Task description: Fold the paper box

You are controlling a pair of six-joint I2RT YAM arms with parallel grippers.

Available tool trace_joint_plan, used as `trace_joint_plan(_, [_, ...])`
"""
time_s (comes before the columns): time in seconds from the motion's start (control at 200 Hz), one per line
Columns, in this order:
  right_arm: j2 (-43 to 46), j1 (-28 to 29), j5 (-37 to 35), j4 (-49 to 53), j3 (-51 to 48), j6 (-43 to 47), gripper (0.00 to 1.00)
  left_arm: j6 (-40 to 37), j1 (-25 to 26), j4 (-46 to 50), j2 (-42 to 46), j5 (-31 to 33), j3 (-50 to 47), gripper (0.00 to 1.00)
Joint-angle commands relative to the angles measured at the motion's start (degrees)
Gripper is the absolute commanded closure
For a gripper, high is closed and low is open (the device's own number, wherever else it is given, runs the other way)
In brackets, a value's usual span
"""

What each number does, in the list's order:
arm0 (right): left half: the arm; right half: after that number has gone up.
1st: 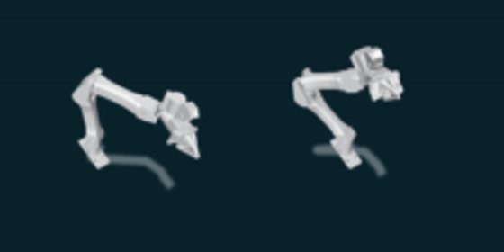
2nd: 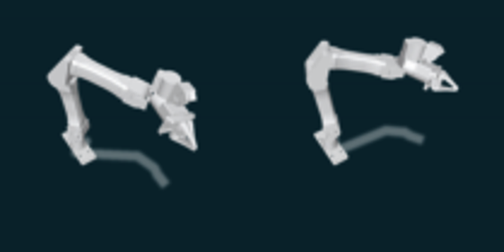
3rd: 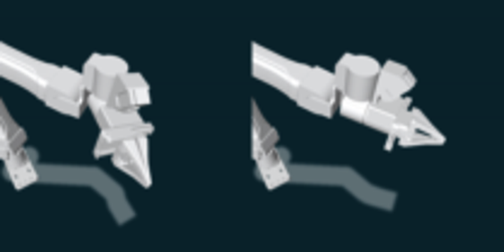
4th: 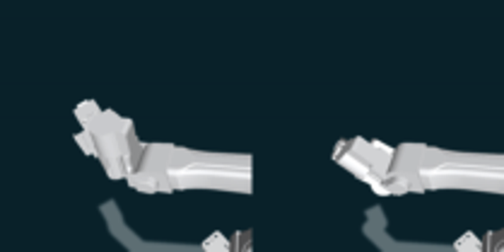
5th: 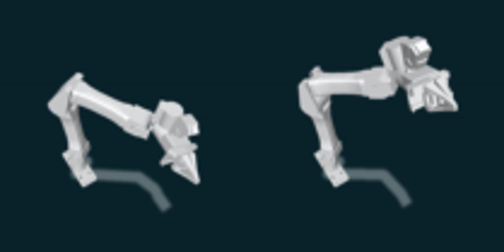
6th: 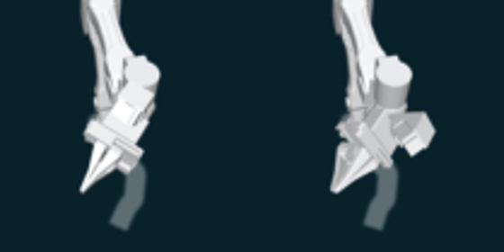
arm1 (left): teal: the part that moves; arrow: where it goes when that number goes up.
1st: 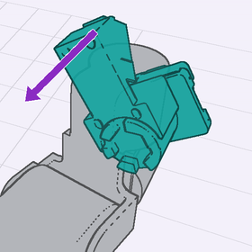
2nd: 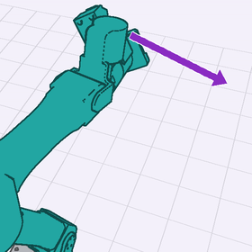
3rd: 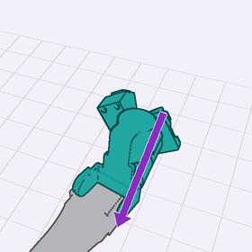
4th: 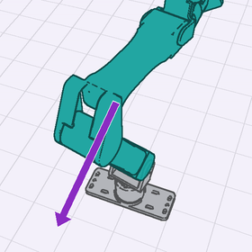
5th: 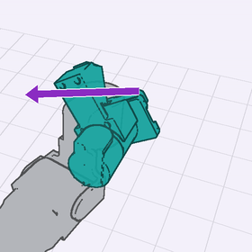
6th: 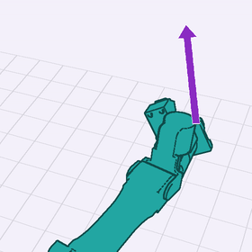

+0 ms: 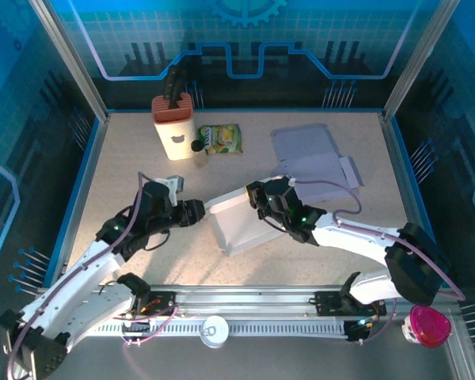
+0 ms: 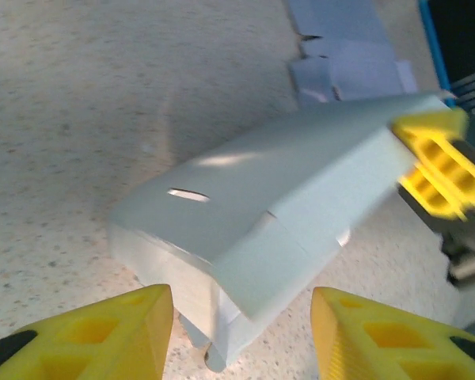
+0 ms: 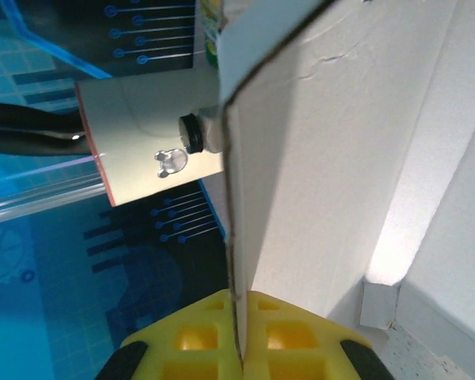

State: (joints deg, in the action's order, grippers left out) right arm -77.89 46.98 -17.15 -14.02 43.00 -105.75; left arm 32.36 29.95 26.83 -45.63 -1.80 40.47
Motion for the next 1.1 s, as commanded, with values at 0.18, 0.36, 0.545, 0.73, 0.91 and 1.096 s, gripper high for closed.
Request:
trace_joint_plan(0.18, [0.46, -3.88, 6.20, 17.76, 7.08, 0.54, 1.00, -7.40, 9.01, -3.34, 3.89, 14.90, -8.46, 0.42])
trace_joint_plan(0.36, [0.70, -4.05, 6.76, 19.81, 9.37, 0.85, 1.00, -9.92, 10.63, -6.90, -2.70, 16.37, -8.39, 0.41])
trace_joint_plan(0.545, [0.80, -4.90, 7.99, 20.26, 9.56, 0.80, 1.00, -11.08, 13.07, -11.42, -9.72, 19.03, -8.73, 0.41])
trace_joint_plan(0.73, [0.90, -5.92, 8.73, 20.84, 9.73, 1.20, 1.00, -11.15, 15.22, -14.11, -7.35, 20.21, -10.68, 0.31])
trace_joint_plan(0.91, [0.04, -7.27, 10.36, 19.91, 9.47, 1.13, 1.00, -12.13, 17.56, -17.37, -1.24, 16.41, -13.93, 0.18])
trace_joint_plan(1.096, [0.10, -7.51, 10.96, 20.32, 10.12, 1.24, 1.00, -11.59, 17.88, -15.31, -7.43, 21.90, -12.58, 0.18])
